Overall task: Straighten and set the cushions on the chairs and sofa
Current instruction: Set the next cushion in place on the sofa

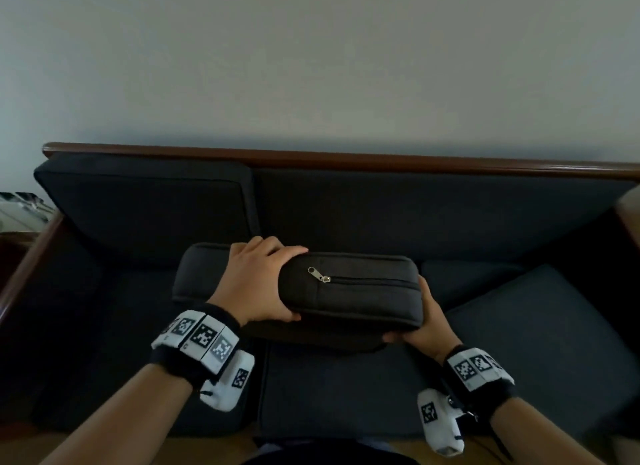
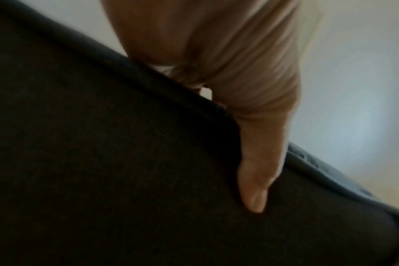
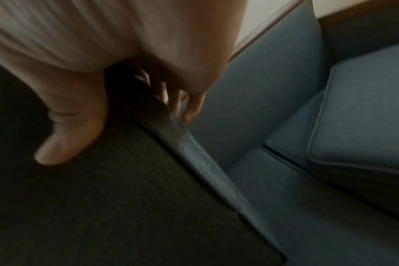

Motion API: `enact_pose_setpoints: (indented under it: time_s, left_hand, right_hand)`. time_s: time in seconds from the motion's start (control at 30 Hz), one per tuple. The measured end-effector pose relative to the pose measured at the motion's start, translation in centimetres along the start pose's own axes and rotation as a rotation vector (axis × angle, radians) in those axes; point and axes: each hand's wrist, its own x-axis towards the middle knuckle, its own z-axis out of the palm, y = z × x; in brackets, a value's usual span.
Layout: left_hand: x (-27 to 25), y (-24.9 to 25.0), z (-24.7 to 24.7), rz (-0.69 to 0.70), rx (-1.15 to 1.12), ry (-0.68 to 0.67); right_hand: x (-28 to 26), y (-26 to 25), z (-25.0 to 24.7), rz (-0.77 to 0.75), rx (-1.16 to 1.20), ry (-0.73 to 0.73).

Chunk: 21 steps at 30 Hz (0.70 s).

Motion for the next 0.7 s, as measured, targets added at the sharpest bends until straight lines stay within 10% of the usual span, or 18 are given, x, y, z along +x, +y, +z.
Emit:
enact_pose_setpoints:
  time_s: [0.5,0.7]
  left_hand:
    - [5.8,15.1,-1.1,0.129,0.079,0.048]
    - [3.5,12.1,-2.4,0.173,-0.092,0.234]
  right_hand:
    - [2.0,-6.3,-0.8,0.015,-0.383,0.534]
    - [-0.5,-2.5,-3.9,-0.047,-0.612,0.630]
